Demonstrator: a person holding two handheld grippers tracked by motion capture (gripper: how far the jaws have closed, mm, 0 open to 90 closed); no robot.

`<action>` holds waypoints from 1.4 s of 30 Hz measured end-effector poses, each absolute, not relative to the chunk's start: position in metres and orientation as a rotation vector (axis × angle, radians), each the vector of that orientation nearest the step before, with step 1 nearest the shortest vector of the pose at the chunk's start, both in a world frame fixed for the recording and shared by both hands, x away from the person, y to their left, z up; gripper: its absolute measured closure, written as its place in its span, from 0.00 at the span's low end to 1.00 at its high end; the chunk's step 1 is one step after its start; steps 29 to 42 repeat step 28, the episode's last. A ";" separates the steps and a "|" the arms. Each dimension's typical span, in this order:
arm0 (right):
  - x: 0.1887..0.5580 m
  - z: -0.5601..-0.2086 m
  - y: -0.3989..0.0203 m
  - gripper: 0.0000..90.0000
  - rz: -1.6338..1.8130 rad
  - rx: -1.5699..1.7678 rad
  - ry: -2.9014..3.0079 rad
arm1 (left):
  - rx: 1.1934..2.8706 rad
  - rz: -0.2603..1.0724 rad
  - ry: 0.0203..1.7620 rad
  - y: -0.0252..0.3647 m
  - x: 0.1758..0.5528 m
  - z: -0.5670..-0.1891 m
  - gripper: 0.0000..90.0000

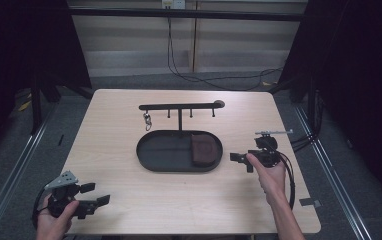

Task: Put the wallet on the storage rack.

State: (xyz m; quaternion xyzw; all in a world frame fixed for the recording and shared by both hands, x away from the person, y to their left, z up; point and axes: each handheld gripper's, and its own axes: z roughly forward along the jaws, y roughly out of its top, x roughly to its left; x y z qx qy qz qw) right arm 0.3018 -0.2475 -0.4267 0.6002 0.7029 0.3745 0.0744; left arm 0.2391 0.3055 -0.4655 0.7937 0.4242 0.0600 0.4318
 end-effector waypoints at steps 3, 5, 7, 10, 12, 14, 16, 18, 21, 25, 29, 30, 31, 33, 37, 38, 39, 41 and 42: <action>0.294 -0.428 -0.251 0.21 1.146 1.791 2.094 | 1.977 0.147 1.064 0.306 0.239 -0.466 0.21; 0.286 -0.430 -0.254 0.21 1.132 1.778 2.093 | 1.977 0.144 1.070 0.306 0.239 -0.466 0.21; 0.273 -0.432 -0.259 0.21 1.133 1.771 2.083 | 1.970 0.137 1.070 0.305 0.240 -0.466 0.21; 0.262 -0.434 -0.262 0.21 1.131 1.753 2.077 | 1.968 0.128 1.083 0.305 0.241 -0.465 0.21; 0.256 -0.435 -0.265 0.21 1.165 1.768 2.076 | 1.978 0.132 1.082 0.303 0.240 -0.465 0.21; 0.251 -0.438 -0.267 0.21 1.171 1.769 2.064 | 1.968 0.154 1.089 0.304 0.239 -0.464 0.21; 0.245 -0.442 -0.269 0.21 1.153 1.770 2.062 | 1.952 0.153 1.101 0.306 0.239 -0.464 0.21; 0.240 -0.447 -0.272 0.21 1.152 1.774 2.057 | 1.956 0.156 1.104 0.307 0.240 -0.465 0.21; 0.235 -0.452 -0.274 0.21 1.134 1.769 2.034 | 1.951 0.144 1.112 0.308 0.240 -0.466 0.21; 0.228 -0.460 -0.278 0.21 1.150 1.778 2.014 | 1.968 0.145 1.108 0.307 0.240 -0.466 0.21; 0.228 -0.466 -0.283 0.20 1.093 1.772 2.012 | 1.965 0.143 1.112 0.308 0.239 -0.466 0.21; 0.228 -0.466 -0.283 0.20 1.093 1.772 2.012 | 1.965 0.143 1.112 0.308 0.239 -0.466 0.21; 0.228 -0.466 -0.283 0.20 1.093 1.772 2.012 | 1.965 0.143 1.112 0.308 0.239 -0.466 0.21; 0.228 -0.466 -0.283 0.20 1.093 1.772 2.012 | 1.965 0.143 1.112 0.308 0.239 -0.466 0.21; 0.228 -0.466 -0.283 0.20 1.093 1.772 2.012 | 1.965 0.143 1.112 0.308 0.239 -0.466 0.21; 0.228 -0.466 -0.283 0.20 1.093 1.772 2.012 | 1.965 0.143 1.112 0.308 0.239 -0.466 0.21; 0.228 -0.466 -0.283 0.20 1.093 1.772 2.012 | 1.965 0.143 1.112 0.308 0.239 -0.466 0.21; 0.228 -0.466 -0.283 0.20 1.093 1.772 2.012 | 1.965 0.143 1.112 0.308 0.239 -0.466 0.21; 0.228 -0.466 -0.283 0.20 1.093 1.772 2.012 | 1.965 0.143 1.112 0.308 0.239 -0.466 0.21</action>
